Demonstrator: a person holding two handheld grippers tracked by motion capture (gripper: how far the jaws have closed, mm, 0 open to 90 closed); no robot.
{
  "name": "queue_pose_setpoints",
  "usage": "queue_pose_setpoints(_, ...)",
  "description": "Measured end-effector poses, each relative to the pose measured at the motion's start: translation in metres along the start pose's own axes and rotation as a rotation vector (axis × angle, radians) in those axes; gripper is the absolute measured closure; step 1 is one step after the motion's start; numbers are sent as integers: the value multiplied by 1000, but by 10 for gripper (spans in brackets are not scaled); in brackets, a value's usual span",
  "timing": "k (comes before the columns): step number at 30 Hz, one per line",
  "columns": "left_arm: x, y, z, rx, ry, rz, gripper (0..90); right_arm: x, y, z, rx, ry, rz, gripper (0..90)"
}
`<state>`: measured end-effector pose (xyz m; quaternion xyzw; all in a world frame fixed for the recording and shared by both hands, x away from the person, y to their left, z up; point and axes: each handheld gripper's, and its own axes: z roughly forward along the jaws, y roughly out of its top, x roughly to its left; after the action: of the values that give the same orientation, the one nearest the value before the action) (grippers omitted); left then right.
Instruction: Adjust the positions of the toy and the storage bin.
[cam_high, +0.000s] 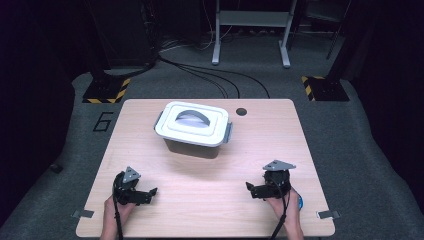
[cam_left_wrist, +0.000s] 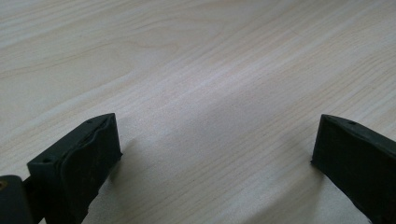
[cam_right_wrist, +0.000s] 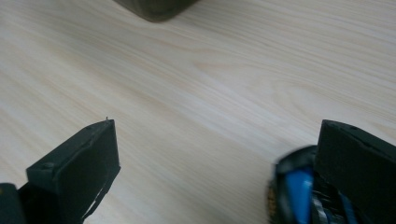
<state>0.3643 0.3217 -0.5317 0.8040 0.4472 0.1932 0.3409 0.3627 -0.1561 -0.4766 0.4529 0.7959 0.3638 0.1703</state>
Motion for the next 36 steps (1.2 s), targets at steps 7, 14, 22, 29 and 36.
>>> queue_pose_setpoints(7,2,1,0,14,-13,12,6,41,-19,26,23,77,-56,0)
queue_pose_setpoints(14,3,2,0,7,28,-36,16,49,-32,41,53,66,-88,0)
queue_pose_setpoints(22,22,32,-19,-60,-11,-146,29,53,-35,45,49,41,-122,0)
queue_pose_setpoints(29,32,82,-30,-102,-14,-127,7,52,-36,45,45,38,-123,0)
queue_pose_setpoints(36,38,118,-27,-117,-25,-131,9,53,-36,45,44,38,-120,0)
